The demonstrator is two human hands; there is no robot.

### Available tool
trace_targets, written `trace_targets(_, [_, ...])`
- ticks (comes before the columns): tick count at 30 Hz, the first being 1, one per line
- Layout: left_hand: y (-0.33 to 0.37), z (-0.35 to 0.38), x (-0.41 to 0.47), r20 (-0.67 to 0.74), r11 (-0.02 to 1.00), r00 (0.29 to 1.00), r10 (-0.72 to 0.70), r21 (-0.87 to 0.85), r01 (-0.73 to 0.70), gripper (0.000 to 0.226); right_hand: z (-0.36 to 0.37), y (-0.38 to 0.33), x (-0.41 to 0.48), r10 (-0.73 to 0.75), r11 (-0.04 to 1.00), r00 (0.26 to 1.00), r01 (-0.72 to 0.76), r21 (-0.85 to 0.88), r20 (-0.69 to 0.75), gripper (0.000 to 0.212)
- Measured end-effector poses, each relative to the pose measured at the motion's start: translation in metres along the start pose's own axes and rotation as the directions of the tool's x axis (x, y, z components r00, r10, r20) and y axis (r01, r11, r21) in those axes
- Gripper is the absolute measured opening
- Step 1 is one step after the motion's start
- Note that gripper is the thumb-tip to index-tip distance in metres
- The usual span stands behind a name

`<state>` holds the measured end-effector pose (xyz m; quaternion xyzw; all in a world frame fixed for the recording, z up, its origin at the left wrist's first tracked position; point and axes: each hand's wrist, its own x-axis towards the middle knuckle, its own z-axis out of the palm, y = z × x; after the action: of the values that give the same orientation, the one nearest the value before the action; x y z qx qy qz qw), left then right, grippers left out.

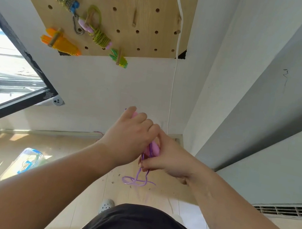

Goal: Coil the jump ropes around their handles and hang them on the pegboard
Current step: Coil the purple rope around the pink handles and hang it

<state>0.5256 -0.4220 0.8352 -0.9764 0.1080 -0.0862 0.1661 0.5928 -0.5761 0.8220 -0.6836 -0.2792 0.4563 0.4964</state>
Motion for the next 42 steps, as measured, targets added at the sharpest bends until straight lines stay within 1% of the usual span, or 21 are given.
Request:
trace_targets(3, [0.001, 0.002, -0.007, 0.055, 0.999, 0.998, -0.024, 0.036, 0.022, 0.028, 0.005, 0.002, 0.006, -0.001, 0.999, 1.000, 0.000, -0.053, -0.031, 0.047])
trace_targets(6, [0.001, 0.005, -0.015, 0.089, 1.000, 0.996, -0.015, 0.023, 0.013, 0.029, 0.009, 0.008, 0.010, 0.003, 1.000, 1.000, -0.003, -0.016, -0.008, 0.040])
trace_targets(9, [-0.006, 0.009, -0.019, -0.066, 0.994, 0.997, -0.036, -0.106, 0.029, 0.033, 0.012, 0.009, 0.009, -0.003, 0.999, 1.000, 0.002, -0.051, -0.010, 0.028])
trace_targets(12, [-0.016, 0.005, -0.026, -0.149, 0.934, 0.953, -0.263, -0.289, 0.212, 0.081, 0.009, 0.007, 0.006, -0.048, 0.999, 0.995, 0.050, 0.014, -0.092, 0.008])
trace_targets(13, [-0.018, 0.004, -0.031, -0.120, 0.857, 0.914, -0.388, -0.413, 0.309, 0.098, 0.007, 0.006, 0.005, -0.059, 0.996, 0.991, 0.065, 0.052, -0.120, 0.006])
trace_targets(14, [-0.017, 0.000, -0.035, -0.014, 0.692, 0.860, -0.510, -0.600, 0.401, 0.111, 0.004, 0.005, 0.004, -0.065, 0.992, 0.988, 0.078, 0.095, -0.138, 0.006])
trace_targets(15, [-0.015, -0.004, -0.037, 0.174, 0.400, 0.809, -0.562, -0.799, 0.449, 0.117, 0.003, 0.004, 0.002, -0.067, 0.985, 0.988, 0.088, 0.145, -0.142, 0.006])
trace_targets(16, [-0.013, -0.007, -0.036, 0.342, 0.028, 0.795, -0.501, -0.912, 0.410, 0.113, 0.003, 0.003, 0.001, -0.070, 0.975, 0.989, 0.095, 0.199, -0.128, 0.006])
trace_targets(17, [-0.010, -0.006, -0.034, 0.414, -0.292, 0.834, -0.366, -0.902, 0.319, 0.098, 0.004, 0.002, 0.002, -0.071, 0.964, 0.993, 0.093, 0.248, -0.095, 0.008])
trace_targets(18, [-0.006, -0.004, -0.032, 0.419, -0.452, 0.868, -0.267, -0.850, 0.271, 0.076, 0.006, 0.001, 0.002, -0.073, 0.956, 0.996, 0.083, 0.282, -0.045, 0.010])
trace_targets(19, [-0.001, -0.003, -0.028, 0.421, -0.537, 0.878, -0.227, -0.806, 0.248, 0.062, 0.008, 0.002, 0.004, -0.076, 0.954, 0.997, 0.071, 0.290, 0.008, 0.011])
trace_targets(21, [0.010, -0.005, -0.018, 0.462, -0.613, 0.863, -0.203, -0.747, 0.256, 0.049, 0.011, 0.003, 0.005, -0.068, 0.974, 0.995, 0.050, 0.220, 0.073, 0.011])
trace_targets(23, [0.014, -0.006, -0.011, 0.490, -0.616, 0.853, -0.178, -0.732, 0.292, 0.037, 0.006, 0.004, 0.006, -0.038, 0.997, 0.996, 0.033, 0.068, 0.080, 0.016])
trace_targets(25, [0.015, -0.007, -0.009, 0.481, -0.548, 0.857, -0.183, -0.774, 0.317, 0.031, -0.005, 0.005, 0.007, -0.019, 0.996, 0.996, 0.027, -0.089, 0.090, 0.023])
trace_targets(29, [0.017, -0.011, -0.005, 0.500, -0.494, 0.835, -0.228, -0.799, 0.343, 0.028, -0.017, 0.005, 0.005, -0.035, 0.924, 0.999, 0.045, -0.379, 0.036, 0.021])
trace_targets(31, [0.018, -0.013, 0.001, 0.520, -0.410, 0.796, -0.310, -0.828, 0.382, 0.031, -0.015, 0.009, 0.005, -0.059, 0.890, 0.998, 0.041, -0.454, -0.025, 0.021])
trace_targets(34, [0.013, -0.009, 0.005, 0.577, -0.299, 0.683, -0.447, -0.816, 0.494, 0.038, -0.015, 0.018, 0.007, -0.185, 0.840, 0.957, 0.037, -0.541, -0.222, 0.021])
trace_targets(36, [0.004, -0.007, 0.002, 0.590, -0.239, 0.672, -0.447, -0.803, 0.546, 0.034, -0.023, 0.020, 0.006, -0.121, 0.905, 0.948, -0.017, -0.424, -0.296, 0.023])
trace_targets(38, [-0.005, -0.009, -0.002, 0.599, -0.146, 0.706, -0.379, -0.791, 0.593, 0.027, -0.037, 0.020, 0.002, 0.011, 0.979, 0.955, -0.071, -0.191, -0.298, 0.022])
trace_targets(40, [-0.012, -0.012, -0.004, 0.610, -0.072, 0.735, -0.297, -0.782, 0.620, 0.019, -0.052, 0.025, -0.002, 0.054, 0.992, 0.961, -0.083, -0.099, -0.271, 0.015])
trace_targets(42, [-0.016, -0.014, -0.004, 0.627, -0.005, 0.744, -0.229, -0.766, 0.643, 0.013, -0.057, 0.025, -0.004, 0.039, 0.993, 0.988, -0.054, -0.103, -0.150, 0.044])
